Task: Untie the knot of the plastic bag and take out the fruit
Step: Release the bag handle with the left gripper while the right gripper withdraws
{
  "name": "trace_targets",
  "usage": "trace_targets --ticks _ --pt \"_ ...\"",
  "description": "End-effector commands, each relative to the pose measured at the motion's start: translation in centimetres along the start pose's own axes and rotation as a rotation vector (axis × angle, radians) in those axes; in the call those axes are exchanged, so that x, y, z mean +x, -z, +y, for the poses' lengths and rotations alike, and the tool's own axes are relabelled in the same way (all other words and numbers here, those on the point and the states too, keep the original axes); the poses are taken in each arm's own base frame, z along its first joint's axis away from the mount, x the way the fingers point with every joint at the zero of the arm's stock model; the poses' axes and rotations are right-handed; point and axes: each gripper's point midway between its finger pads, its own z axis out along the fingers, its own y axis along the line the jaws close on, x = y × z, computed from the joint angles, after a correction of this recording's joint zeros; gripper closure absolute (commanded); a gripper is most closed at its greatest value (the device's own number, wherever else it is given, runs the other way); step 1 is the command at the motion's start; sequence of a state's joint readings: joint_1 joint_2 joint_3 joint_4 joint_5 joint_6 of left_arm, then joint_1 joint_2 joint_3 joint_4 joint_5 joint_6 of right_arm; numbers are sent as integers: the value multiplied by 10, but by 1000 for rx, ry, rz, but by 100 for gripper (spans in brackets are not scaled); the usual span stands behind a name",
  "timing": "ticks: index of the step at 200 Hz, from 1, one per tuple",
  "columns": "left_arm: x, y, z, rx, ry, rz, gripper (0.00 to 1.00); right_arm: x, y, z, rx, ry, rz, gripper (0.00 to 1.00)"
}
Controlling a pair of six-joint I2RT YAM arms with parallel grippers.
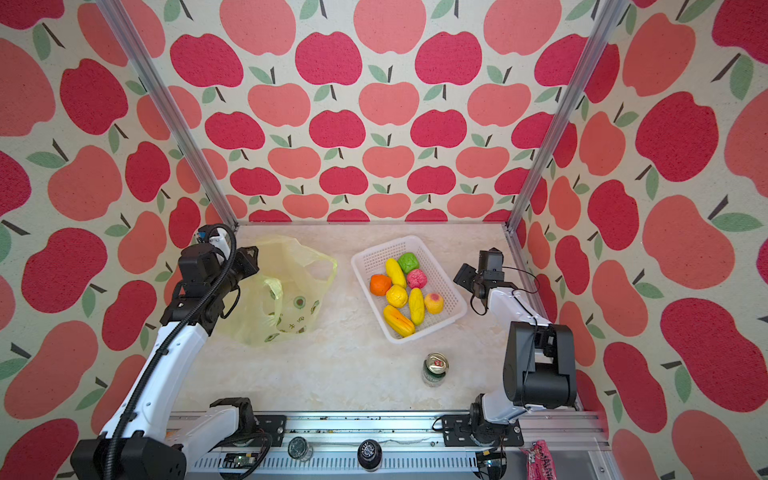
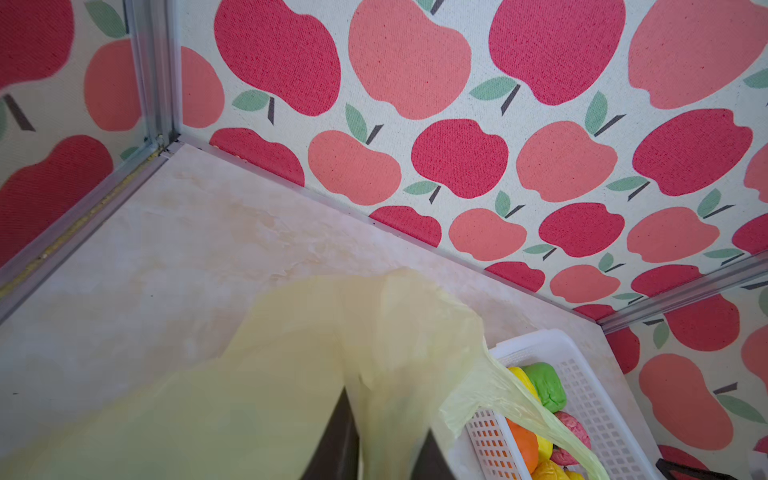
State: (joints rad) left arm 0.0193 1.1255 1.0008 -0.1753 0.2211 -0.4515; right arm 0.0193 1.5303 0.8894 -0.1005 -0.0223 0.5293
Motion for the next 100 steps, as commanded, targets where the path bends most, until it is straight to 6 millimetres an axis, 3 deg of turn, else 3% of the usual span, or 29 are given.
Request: trace_targets --ticks 1,27,41,75,90,100 --pt "-13 -15 -23 92 46 36 89 32 -8 -2 -32 -24 115 25" --pt "-38 -41 -52 133 37 75 89 51 -14 8 -79 -7 162 26" --pt "-53 -55 -79 178 9 83 88 54 -15 16 -102 5 177 27" --pt "-56 -93 -145 237 -98 101 86 57 -12 34 -133 51 179 28" --pt "-54 -109 -161 251 -112 108 86 56 -10 33 -125 55 171 28" --pt "-51 -121 -159 239 -102 115 86 55 -9 30 -115 54 159 28"
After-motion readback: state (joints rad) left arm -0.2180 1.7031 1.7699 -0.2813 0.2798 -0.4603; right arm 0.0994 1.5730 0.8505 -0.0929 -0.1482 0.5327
